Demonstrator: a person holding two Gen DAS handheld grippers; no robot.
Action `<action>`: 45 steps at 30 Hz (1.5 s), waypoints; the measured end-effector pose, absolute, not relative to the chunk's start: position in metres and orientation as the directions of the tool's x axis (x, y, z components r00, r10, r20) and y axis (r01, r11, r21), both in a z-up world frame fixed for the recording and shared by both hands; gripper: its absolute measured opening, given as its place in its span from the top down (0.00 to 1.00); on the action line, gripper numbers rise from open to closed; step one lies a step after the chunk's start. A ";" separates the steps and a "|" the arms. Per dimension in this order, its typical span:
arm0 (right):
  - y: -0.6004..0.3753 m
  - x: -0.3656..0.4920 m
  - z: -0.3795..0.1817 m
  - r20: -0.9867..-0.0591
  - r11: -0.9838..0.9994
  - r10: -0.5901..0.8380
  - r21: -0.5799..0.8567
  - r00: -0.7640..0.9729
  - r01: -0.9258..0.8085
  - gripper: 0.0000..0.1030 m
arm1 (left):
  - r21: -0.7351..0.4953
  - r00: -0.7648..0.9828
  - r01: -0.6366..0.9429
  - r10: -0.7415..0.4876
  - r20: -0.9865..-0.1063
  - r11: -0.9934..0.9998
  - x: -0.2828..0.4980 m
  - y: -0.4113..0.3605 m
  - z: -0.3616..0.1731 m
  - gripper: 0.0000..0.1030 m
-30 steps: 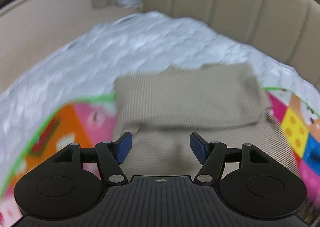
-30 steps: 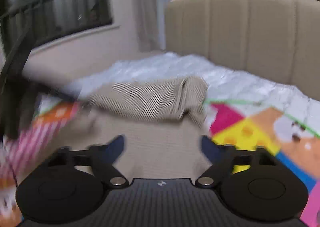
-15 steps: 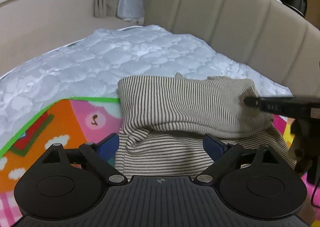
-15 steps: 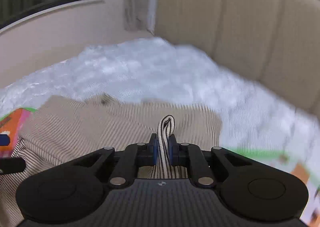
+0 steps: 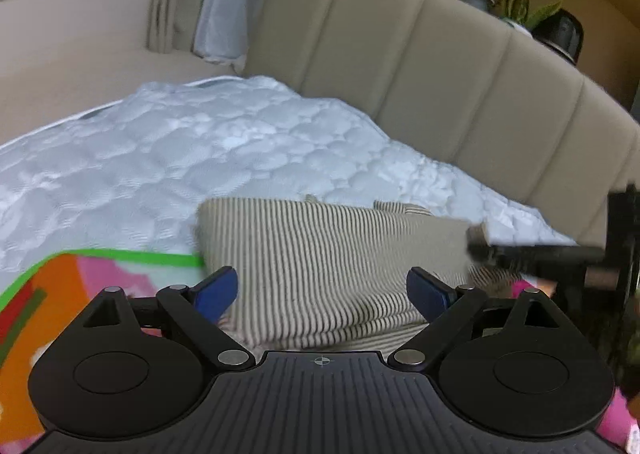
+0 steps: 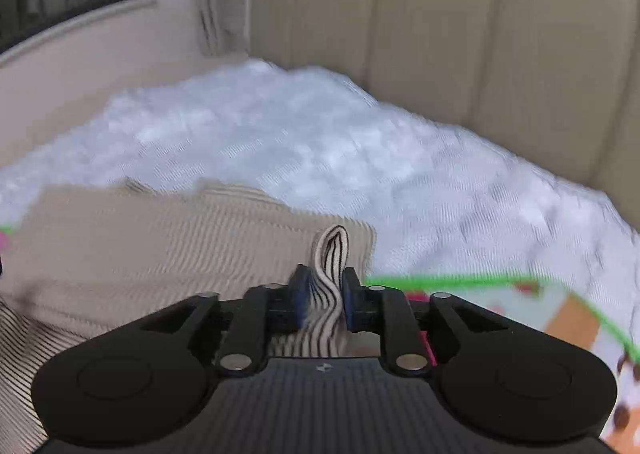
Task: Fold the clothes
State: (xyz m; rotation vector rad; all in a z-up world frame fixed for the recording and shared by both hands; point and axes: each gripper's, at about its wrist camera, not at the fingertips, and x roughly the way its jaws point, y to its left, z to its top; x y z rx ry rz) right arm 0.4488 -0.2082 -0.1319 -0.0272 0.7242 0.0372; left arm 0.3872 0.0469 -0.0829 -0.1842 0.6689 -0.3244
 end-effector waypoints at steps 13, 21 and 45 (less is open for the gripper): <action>-0.187 0.427 -0.100 -0.548 0.982 0.169 0.021 0.819 -0.189 0.70 | -0.141 0.723 0.262 -0.291 -0.627 0.955 0.407 0.025 -0.103 0.06; -0.178 0.424 -0.136 -0.595 0.983 0.119 -0.039 0.795 -0.177 0.62 | -0.285 0.700 0.329 -0.435 -0.566 0.900 0.412 0.031 -0.102 0.09; -0.143 0.549 -0.126 -0.734 0.962 0.247 0.107 0.633 -0.251 0.57 | -0.344 0.687 0.155 -0.351 -0.636 0.926 0.386 0.082 -0.082 0.04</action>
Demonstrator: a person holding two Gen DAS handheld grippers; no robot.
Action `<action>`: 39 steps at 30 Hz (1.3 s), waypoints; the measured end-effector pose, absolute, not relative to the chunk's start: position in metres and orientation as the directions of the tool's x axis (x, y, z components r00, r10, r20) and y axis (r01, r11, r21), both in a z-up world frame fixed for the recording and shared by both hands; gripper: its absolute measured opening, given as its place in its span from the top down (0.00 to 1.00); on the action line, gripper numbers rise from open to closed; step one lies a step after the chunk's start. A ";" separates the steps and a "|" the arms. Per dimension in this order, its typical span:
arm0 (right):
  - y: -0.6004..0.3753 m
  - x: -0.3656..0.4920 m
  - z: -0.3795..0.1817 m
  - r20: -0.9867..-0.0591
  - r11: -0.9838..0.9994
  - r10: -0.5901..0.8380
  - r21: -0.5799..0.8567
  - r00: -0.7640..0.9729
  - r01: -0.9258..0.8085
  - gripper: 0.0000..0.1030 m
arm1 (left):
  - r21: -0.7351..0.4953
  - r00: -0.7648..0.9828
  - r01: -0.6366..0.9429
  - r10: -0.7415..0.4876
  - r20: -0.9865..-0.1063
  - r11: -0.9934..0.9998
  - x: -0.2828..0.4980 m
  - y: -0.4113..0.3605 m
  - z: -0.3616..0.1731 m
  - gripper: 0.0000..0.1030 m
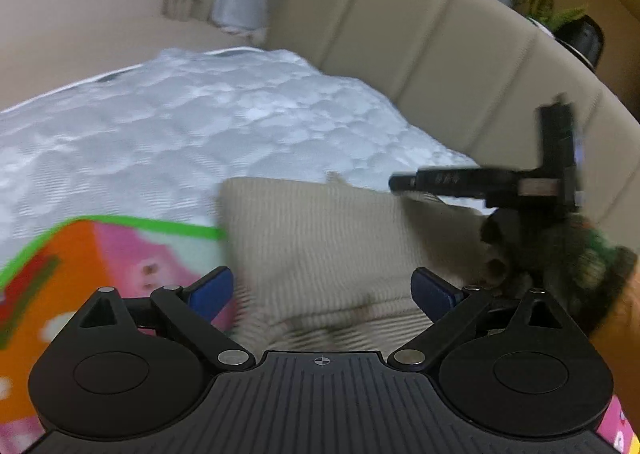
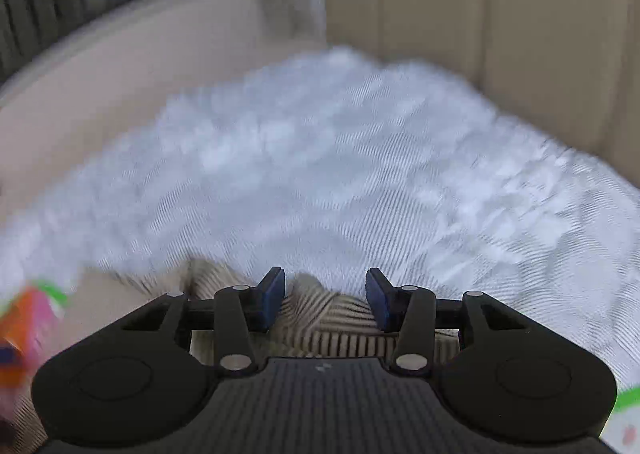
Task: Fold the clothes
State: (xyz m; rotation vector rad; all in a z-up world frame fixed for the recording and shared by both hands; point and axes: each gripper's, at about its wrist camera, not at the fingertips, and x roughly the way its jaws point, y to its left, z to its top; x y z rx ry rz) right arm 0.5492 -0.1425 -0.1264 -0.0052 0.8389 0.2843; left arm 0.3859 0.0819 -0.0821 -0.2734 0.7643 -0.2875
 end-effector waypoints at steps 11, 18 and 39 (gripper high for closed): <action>-0.179 0.445 -0.052 -0.588 0.906 0.389 0.105 0.709 -0.410 0.85 | -0.397 0.714 -0.031 -0.258 -0.650 0.917 0.355 0.132 -0.061 0.04; -0.196 0.343 -0.043 -0.601 0.875 0.450 0.149 0.661 -0.461 0.85 | -0.436 0.732 -0.007 -0.293 -0.616 0.900 0.319 0.114 -0.047 0.04; -0.267 0.251 -0.049 -0.652 0.941 0.337 0.217 0.680 -0.259 0.39 | -0.385 0.569 0.073 -0.356 -0.742 0.920 0.266 0.063 -0.075 0.02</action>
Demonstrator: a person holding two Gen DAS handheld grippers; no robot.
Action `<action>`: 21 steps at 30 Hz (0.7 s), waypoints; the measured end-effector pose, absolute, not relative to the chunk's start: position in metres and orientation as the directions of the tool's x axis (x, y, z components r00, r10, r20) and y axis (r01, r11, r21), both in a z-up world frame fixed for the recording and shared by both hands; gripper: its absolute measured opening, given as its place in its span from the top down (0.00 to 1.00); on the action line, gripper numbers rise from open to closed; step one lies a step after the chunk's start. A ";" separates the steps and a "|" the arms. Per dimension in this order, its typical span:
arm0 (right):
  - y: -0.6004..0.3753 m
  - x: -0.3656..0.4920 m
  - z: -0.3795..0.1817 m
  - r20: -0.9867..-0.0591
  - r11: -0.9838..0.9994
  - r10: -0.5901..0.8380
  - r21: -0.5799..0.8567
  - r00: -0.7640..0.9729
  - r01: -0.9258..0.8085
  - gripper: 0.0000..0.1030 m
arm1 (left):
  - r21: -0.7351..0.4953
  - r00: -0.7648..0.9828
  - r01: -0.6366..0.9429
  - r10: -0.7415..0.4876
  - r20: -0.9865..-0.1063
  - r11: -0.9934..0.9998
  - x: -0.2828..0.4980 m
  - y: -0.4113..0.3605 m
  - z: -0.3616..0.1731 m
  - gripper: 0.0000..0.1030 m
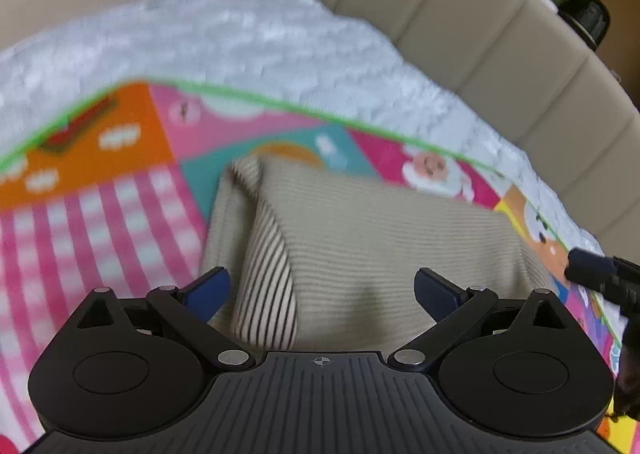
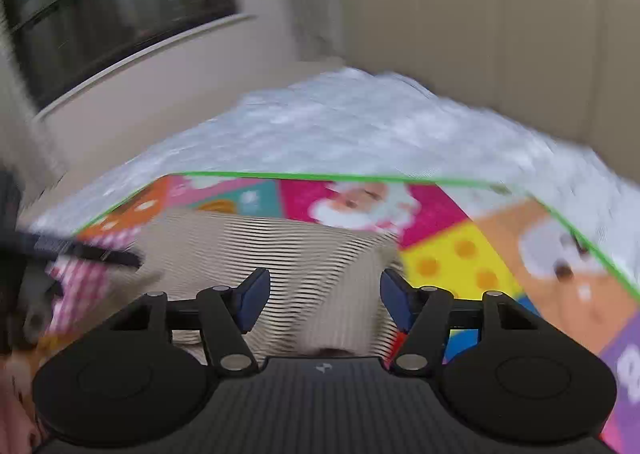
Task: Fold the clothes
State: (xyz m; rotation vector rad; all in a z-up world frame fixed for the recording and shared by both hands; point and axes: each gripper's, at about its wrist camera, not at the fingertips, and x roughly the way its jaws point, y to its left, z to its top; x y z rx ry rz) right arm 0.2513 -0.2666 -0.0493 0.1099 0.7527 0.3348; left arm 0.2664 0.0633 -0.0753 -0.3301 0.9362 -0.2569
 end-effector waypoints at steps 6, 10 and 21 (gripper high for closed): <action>-0.258 0.270 -0.106 -0.715 0.953 0.302 0.237 0.631 -0.188 0.33 | -0.453 0.513 0.073 -0.423 -0.747 0.888 0.275 0.060 -0.105 0.06; -0.237 0.267 -0.119 -0.719 0.958 0.285 0.199 0.634 -0.205 0.76 | -0.444 0.515 0.073 -0.415 -0.750 0.893 0.278 0.061 -0.108 0.42; -0.225 0.218 -0.066 -0.669 0.918 0.395 0.259 0.629 -0.300 0.82 | -0.458 0.577 0.142 -0.449 -0.682 0.877 0.239 0.091 -0.045 0.73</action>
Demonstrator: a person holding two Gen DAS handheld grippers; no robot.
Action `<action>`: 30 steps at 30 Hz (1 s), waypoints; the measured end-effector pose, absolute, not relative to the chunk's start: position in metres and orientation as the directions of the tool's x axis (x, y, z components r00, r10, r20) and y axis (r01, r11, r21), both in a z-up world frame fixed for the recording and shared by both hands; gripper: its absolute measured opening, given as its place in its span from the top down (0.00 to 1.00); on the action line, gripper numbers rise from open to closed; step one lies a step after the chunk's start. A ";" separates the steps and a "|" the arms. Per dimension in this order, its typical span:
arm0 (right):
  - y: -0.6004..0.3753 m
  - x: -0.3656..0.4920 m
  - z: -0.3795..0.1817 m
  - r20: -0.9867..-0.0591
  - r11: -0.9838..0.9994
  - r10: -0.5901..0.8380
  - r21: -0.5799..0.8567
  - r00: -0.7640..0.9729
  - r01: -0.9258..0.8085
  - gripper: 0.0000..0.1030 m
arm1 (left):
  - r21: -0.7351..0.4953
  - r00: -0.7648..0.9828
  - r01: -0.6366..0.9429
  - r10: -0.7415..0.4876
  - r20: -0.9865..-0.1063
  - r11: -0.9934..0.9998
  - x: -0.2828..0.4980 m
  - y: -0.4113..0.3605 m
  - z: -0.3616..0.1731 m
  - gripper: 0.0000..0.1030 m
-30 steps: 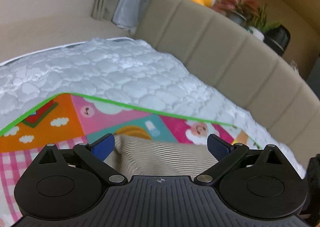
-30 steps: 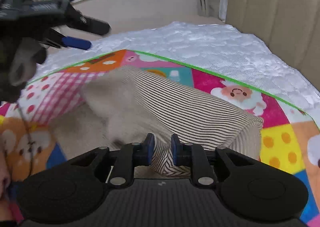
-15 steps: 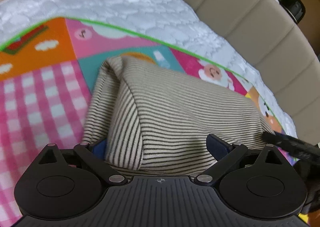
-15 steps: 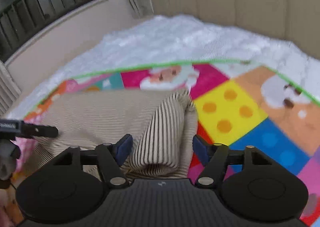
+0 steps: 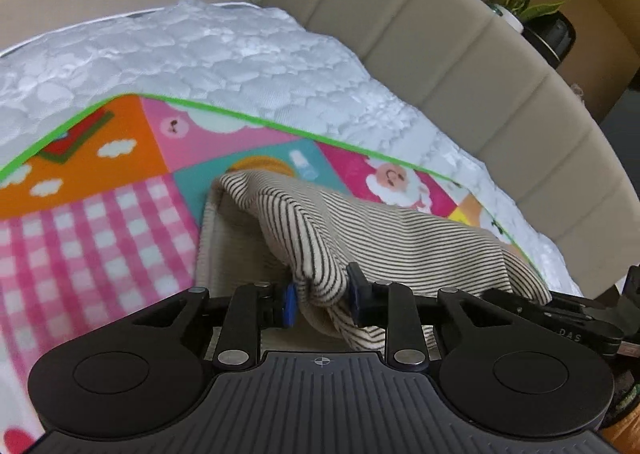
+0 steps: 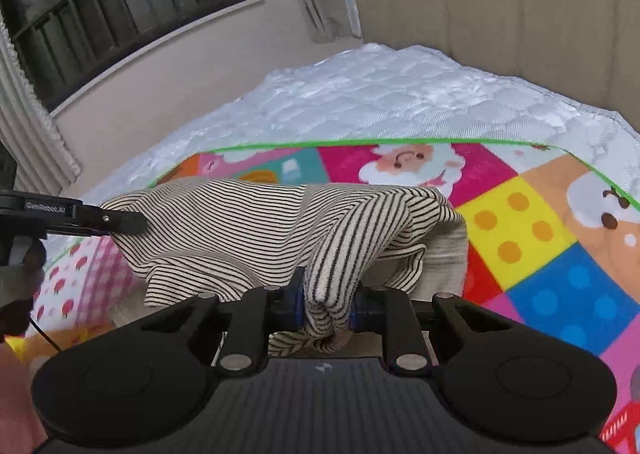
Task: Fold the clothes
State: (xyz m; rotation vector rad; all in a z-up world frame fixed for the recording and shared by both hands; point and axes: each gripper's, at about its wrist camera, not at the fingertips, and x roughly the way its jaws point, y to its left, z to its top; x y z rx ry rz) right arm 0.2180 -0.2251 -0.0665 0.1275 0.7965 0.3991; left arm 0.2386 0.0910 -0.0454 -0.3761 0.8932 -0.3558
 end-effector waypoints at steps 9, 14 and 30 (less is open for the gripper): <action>-0.229 0.194 -0.109 -0.741 0.942 0.335 0.252 0.582 -0.222 0.82 | -0.437 0.508 0.061 -0.405 -0.761 0.898 0.206 0.099 -0.084 0.73; -0.222 0.189 -0.116 -0.742 0.961 0.275 0.188 0.611 -0.204 0.75 | -0.385 0.502 0.049 -0.356 -0.788 0.921 0.205 0.098 -0.095 0.69; -0.227 0.164 -0.093 -0.627 0.982 0.189 0.099 0.755 -0.163 0.00 | -0.455 0.533 0.060 -0.413 -0.738 0.889 0.171 0.051 -0.066 0.18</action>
